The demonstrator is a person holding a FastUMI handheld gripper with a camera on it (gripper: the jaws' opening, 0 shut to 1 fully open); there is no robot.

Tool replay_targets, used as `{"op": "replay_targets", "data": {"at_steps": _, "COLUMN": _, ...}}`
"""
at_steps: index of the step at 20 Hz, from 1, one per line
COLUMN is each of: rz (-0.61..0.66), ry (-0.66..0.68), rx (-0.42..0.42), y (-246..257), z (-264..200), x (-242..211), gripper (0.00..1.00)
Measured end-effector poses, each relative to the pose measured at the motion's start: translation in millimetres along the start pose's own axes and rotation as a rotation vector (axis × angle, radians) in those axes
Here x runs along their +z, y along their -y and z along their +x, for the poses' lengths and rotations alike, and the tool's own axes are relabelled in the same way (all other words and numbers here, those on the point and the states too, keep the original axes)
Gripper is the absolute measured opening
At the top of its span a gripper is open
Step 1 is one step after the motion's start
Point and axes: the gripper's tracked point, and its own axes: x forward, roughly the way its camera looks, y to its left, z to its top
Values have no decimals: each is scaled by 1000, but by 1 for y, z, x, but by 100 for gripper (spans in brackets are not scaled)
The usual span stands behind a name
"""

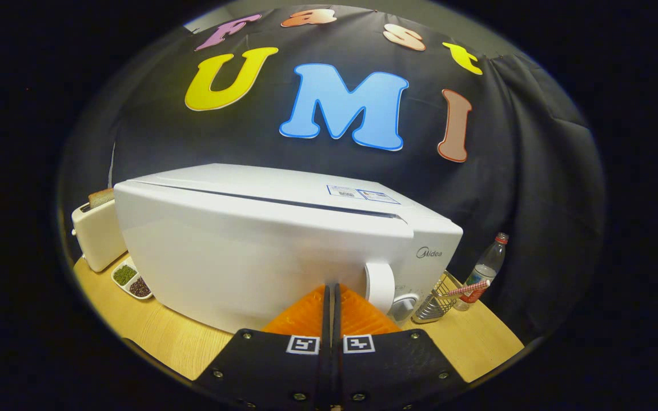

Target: Open the microwave, put the food inside, and close the microwave door.

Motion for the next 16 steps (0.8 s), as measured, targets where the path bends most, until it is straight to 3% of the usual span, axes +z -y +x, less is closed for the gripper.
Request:
{"op": "replay_targets", "data": {"at_steps": 5, "rz": -5, "ry": 15, "rx": -17, "y": -1, "z": 1, "x": 3, "gripper": 2}}
{"op": "replay_targets", "data": {"at_steps": 10, "rz": 14, "ry": 1, "rx": 25, "y": -5, "z": 6, "x": 4, "gripper": 5}}
{"op": "replay_targets", "data": {"at_steps": 16, "rz": 36, "ry": 60, "rx": 29, "y": -1, "z": -31, "x": 28, "gripper": 5}}
